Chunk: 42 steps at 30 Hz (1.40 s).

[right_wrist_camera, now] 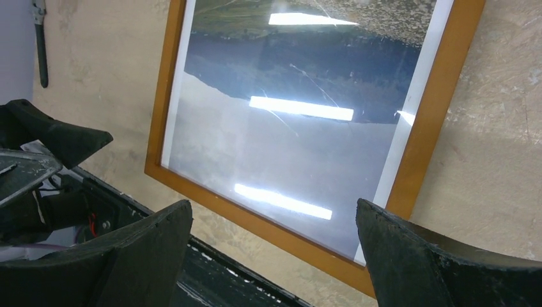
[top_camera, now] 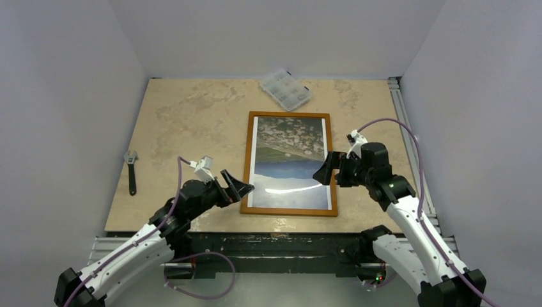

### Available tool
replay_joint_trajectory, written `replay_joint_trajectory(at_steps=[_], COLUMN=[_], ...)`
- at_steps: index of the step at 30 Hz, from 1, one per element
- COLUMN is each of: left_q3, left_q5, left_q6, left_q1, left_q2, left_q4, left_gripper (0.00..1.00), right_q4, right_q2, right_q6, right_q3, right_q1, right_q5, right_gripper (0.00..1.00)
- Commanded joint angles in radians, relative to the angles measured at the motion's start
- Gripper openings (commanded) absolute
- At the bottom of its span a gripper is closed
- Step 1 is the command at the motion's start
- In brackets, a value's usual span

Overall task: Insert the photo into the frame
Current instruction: Adjust the photo frame at the center of the board, then reset both arms

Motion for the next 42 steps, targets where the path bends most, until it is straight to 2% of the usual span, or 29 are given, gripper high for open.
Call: replay_joint_trajectory(at_steps=[1, 10, 17, 22, 27, 29, 31, 35, 39, 42], left_q3=[-0.006, -0.007, -0.004, 0.022, 0.034, 0.053, 0.069, 0.125, 0.167, 0.121], left_q5=[0.009, -0.062, -0.148, -0.314, -0.521, -0.623, -0.636, -0.452, -0.449, -0.406], left_q6=[0.057, 0.144, 0.301, 0.46, 0.742, 0.846, 0.913, 0.93, 0.952, 0.978], left_q1=[-0.004, -0.005, -0.004, -0.004, -0.001, 0.009, 0.055, 0.268, 0.384, 0.453], left_q2=[-0.015, -0.061, -0.118, -0.204, -0.254, -0.228, -0.174, 0.04, 0.223, 0.338], left_q4=[0.079, 0.117, 0.116, 0.004, 0.06, 0.079, 0.146, 0.199, 0.286, 0.491], left_gripper=[1.0, 1.0, 1.0, 1.0, 1.0, 1.0, 1.0, 1.0, 1.0, 1.0], right_q4=[0.028, 0.09, 0.176, 0.284, 0.447, 0.507, 0.573, 0.768, 0.993, 1.104], right_q2=[-0.028, -0.102, -0.201, -0.254, -0.281, -0.28, -0.274, -0.234, -0.151, -0.078], right_q6=[0.007, 0.009, -0.002, -0.029, -0.107, -0.134, -0.141, -0.217, -0.299, -0.326], right_q3=[0.001, 0.012, -0.038, -0.095, -0.167, -0.198, -0.227, -0.331, -0.445, -0.495], right_q1=[0.002, 0.003, 0.003, 0.003, 0.003, 0.003, 0.003, 0.003, 0.003, 0.002], right_q5=[-0.028, -0.026, 0.062, 0.216, 0.316, 0.386, 0.461, 0.618, 0.774, 0.811], right_gripper=[0.98, 0.98, 0.98, 0.98, 0.99, 0.99, 0.99, 0.96, 0.95, 0.97])
